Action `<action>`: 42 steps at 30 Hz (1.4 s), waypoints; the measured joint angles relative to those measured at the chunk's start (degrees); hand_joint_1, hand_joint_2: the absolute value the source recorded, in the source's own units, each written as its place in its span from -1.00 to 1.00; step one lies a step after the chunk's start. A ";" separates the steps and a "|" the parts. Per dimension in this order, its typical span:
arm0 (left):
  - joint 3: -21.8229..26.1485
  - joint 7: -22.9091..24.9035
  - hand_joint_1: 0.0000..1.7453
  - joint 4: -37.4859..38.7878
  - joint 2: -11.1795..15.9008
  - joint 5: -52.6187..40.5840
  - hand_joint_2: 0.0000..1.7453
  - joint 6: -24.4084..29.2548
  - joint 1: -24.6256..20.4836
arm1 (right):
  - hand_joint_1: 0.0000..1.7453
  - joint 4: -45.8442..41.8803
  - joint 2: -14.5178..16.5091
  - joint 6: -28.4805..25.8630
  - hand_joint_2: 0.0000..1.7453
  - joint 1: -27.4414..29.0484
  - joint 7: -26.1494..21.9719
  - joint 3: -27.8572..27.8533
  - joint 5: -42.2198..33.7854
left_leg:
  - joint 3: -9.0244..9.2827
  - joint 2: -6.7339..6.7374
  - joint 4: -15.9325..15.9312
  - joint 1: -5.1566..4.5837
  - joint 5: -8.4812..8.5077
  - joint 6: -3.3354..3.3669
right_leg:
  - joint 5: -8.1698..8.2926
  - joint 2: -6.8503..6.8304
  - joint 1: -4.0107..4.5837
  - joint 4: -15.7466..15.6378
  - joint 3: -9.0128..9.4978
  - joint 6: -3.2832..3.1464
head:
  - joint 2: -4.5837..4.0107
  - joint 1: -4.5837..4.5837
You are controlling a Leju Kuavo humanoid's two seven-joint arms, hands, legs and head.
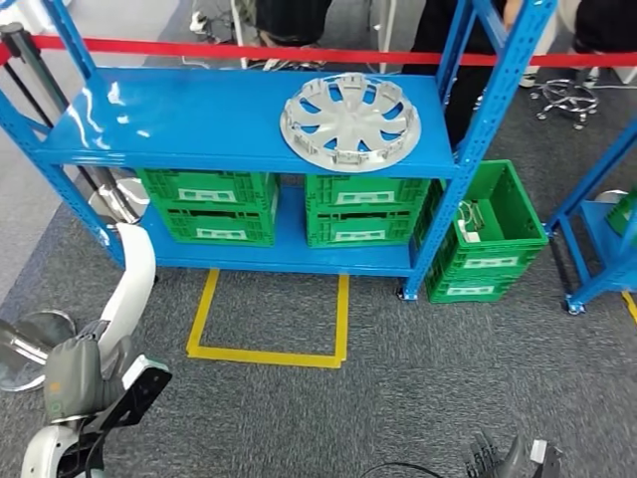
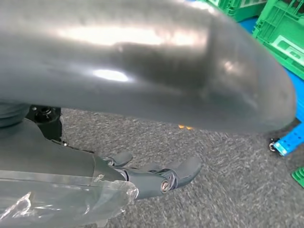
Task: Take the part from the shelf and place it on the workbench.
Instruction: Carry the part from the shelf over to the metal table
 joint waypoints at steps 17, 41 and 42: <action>0.10 -0.04 1.00 -0.20 -0.03 0.02 1.00 0.10 0.26 | -1.00 1.11 -0.51 -0.08 -1.00 -0.28 0.03 -0.78 0.01 | -8.45 9.96 1.21 1.36 7.10 -2.57 | -9.74 -8.72 -1.05 -2.54 11.81 1.19 | -0.01 1.10; 0.21 -0.04 1.00 -0.26 0.17 0.03 1.00 0.11 0.53 | -1.00 1.67 -0.68 -0.09 -1.00 -0.12 0.08 -0.89 0.02 | -5.65 6.80 3.60 1.26 2.09 0.00 | -10.57 -6.63 -0.51 10.39 2.56 1.85 | -0.01 2.56; 0.22 -0.04 1.00 -0.27 0.16 0.03 1.00 0.12 0.50 | -1.00 1.67 -0.70 -0.08 -1.00 -0.17 0.07 -0.89 0.02 | -5.68 7.03 3.58 1.13 2.20 -0.12 | -9.71 -6.92 -0.28 6.32 5.28 1.27 | 0.00 2.55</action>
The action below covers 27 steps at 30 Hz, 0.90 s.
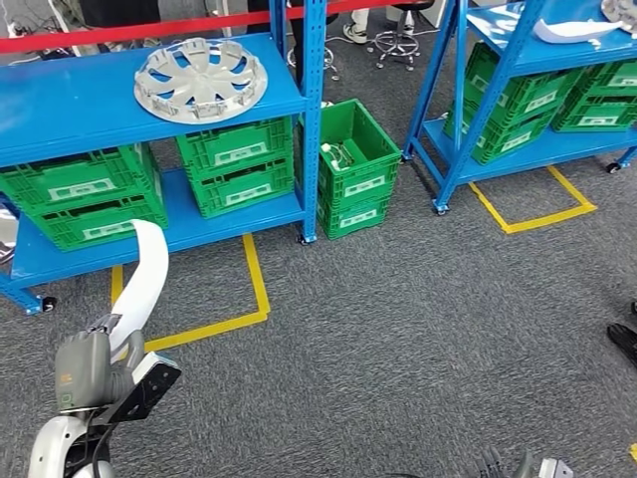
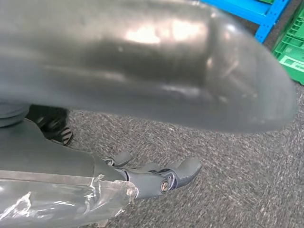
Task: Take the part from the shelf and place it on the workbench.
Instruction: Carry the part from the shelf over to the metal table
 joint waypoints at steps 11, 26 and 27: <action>-0.01 0.00 1.00 -0.09 0.16 0.00 1.00 0.01 0.06 | -1.00 0.03 -0.10 0.02 -1.00 -0.15 -0.04 0.00 0.00 | -6.46 -2.34 14.43 0.02 -7.78 -2.41 | 2.78 0.53 0.35 -6.82 1.56 -2.37 | 0.01 -0.20; -0.01 0.00 1.00 -0.09 0.22 0.01 1.00 0.01 0.14 | -1.00 0.26 -0.08 0.03 -1.00 0.16 -0.04 0.00 -0.03 | -1.09 -2.20 1.28 0.68 -0.20 0.04 | -5.91 0.72 -0.81 12.03 -7.88 1.25 | 0.00 0.48; -0.02 0.00 1.00 -0.09 0.22 0.01 1.00 0.00 0.15 | -1.00 0.28 -0.07 0.03 -1.00 0.19 -0.03 0.00 -0.03 | -1.20 -2.13 1.28 0.71 -0.09 -0.05 | -6.04 0.66 -1.06 13.26 -7.99 1.44 | 0.00 0.47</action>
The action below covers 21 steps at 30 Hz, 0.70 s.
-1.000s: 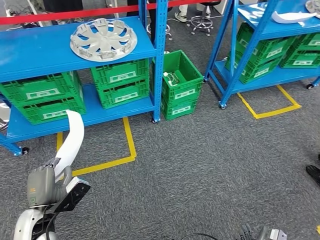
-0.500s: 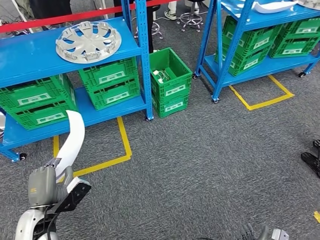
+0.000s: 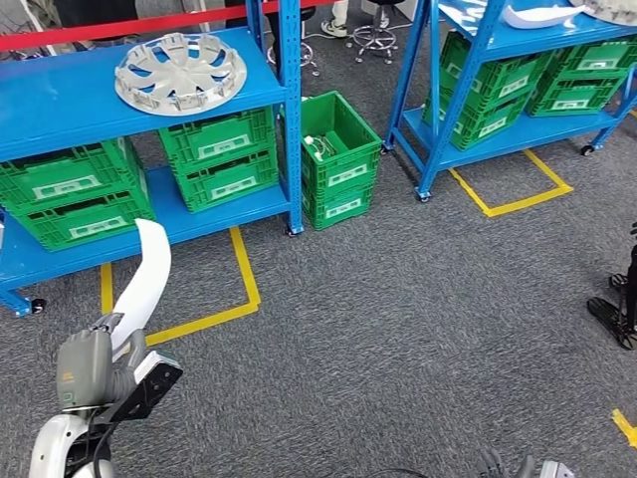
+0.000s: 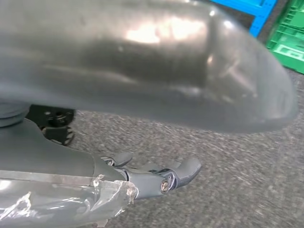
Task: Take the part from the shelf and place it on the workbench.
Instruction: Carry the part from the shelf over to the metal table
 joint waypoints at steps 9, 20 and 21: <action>-0.04 0.00 1.00 0.00 -0.06 -0.01 1.00 0.02 -0.01 | -1.00 0.04 0.01 0.01 -1.00 -0.19 -0.03 0.00 -0.01 | -0.45 -0.02 -0.57 0.50 1.07 -2.88 | 6.33 -0.04 0.06 -16.84 9.39 -1.16 | 0.01 0.10; -0.02 0.00 1.00 0.00 0.07 -0.01 1.00 0.02 -0.05 | -1.00 0.06 0.02 0.03 -1.00 -0.13 -0.02 0.00 0.02 | 0.09 -0.33 2.34 -1.11 -0.18 -1.34 | 7.87 0.54 1.35 -17.11 7.90 -3.29 | 0.01 -0.37; -0.02 0.00 1.00 0.00 0.07 -0.01 1.00 0.02 -0.06 | -1.00 0.05 0.02 0.03 -1.00 -0.14 -0.02 0.00 0.03 | 1.05 -0.36 0.36 -1.18 0.01 -1.13 | 7.93 0.59 1.47 -16.91 7.70 -3.13 | 0.01 -0.35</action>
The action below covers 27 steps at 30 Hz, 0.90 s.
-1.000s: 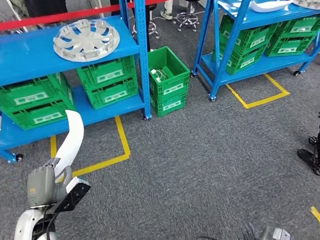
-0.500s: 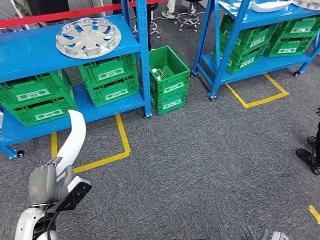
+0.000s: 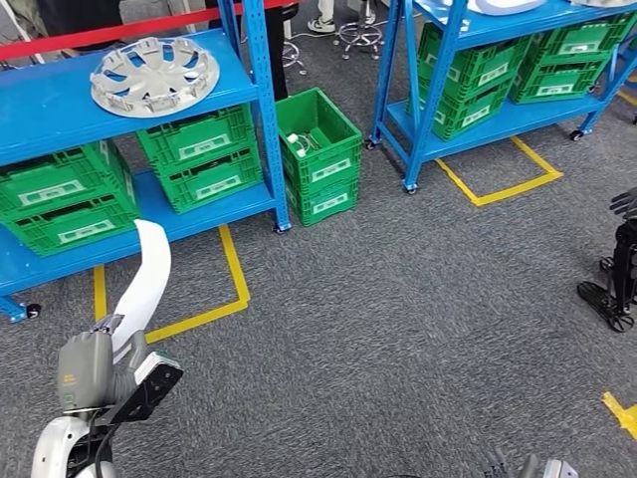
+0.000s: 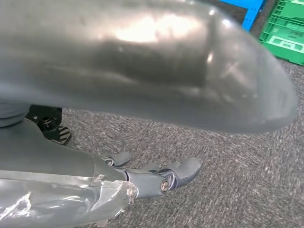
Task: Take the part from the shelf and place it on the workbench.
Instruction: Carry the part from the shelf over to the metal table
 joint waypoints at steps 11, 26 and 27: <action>-0.01 -0.19 1.00 0.00 -0.11 0.23 1.00 0.07 0.05 | -1.00 0.05 -0.01 -0.23 -1.00 0.28 0.26 0.00 0.08 | -0.42 0.53 -1.46 0.93 0.65 1.39 | -6.17 -0.71 -1.64 14.73 -6.01 3.59 | -0.01 0.50; 0.78 -12.76 1.00 8.21 -7.42 11.16 1.00 9.34 -4.29 | -1.00 0.97 2.63 -18.46 -1.00 3.60 17.33 0.10 5.15 | -5.21 0.08 13.66 0.08 -8.31 -0.21 | 3.15 1.69 -0.70 -0.48 -3.08 -0.33 | -0.01 -0.32; 0.84 -12.76 1.00 8.35 -7.49 11.20 1.00 9.38 -4.34 | -1.00 0.98 2.65 -18.48 -1.00 3.67 17.38 0.10 5.16 | -3.49 -0.20 11.25 -0.07 -6.57 0.17 | 3.70 2.30 -0.59 -0.47 -3.68 -0.30 | -0.01 -0.31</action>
